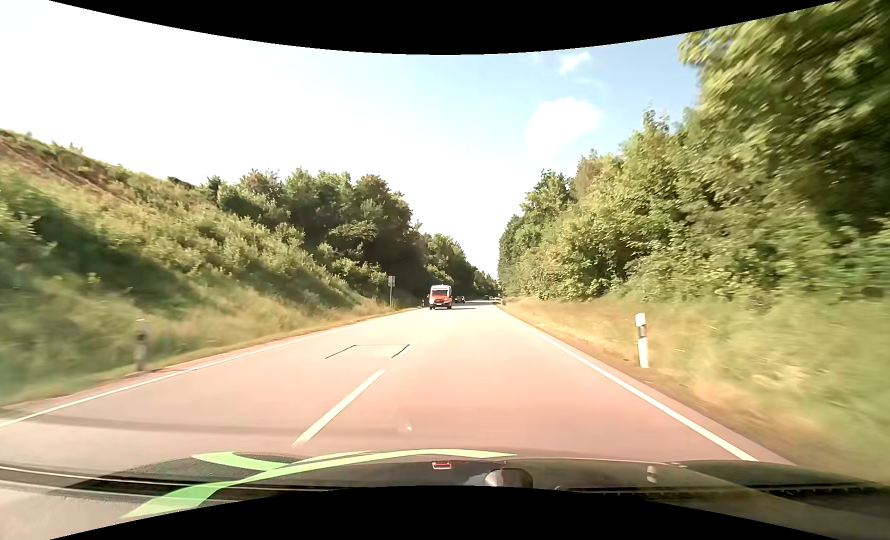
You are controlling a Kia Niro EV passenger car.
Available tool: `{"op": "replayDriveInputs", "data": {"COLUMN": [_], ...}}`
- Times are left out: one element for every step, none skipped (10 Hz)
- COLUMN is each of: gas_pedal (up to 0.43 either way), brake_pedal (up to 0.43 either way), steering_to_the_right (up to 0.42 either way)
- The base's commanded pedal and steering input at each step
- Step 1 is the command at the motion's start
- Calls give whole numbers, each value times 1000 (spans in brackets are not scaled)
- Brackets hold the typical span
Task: Follow the waypoints while adhering to traffic rules and regulations
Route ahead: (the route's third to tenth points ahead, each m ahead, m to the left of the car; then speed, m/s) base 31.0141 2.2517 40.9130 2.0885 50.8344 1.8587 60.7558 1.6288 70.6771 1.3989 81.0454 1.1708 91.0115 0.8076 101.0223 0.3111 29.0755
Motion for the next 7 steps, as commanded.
{"op": "replayDriveInputs", "data": {"gas_pedal": [311,311,311,311,311,311,319], "brake_pedal": [0,0,0,0,0,0,0], "steering_to_the_right": [0,0,0,0,0,0,0]}}
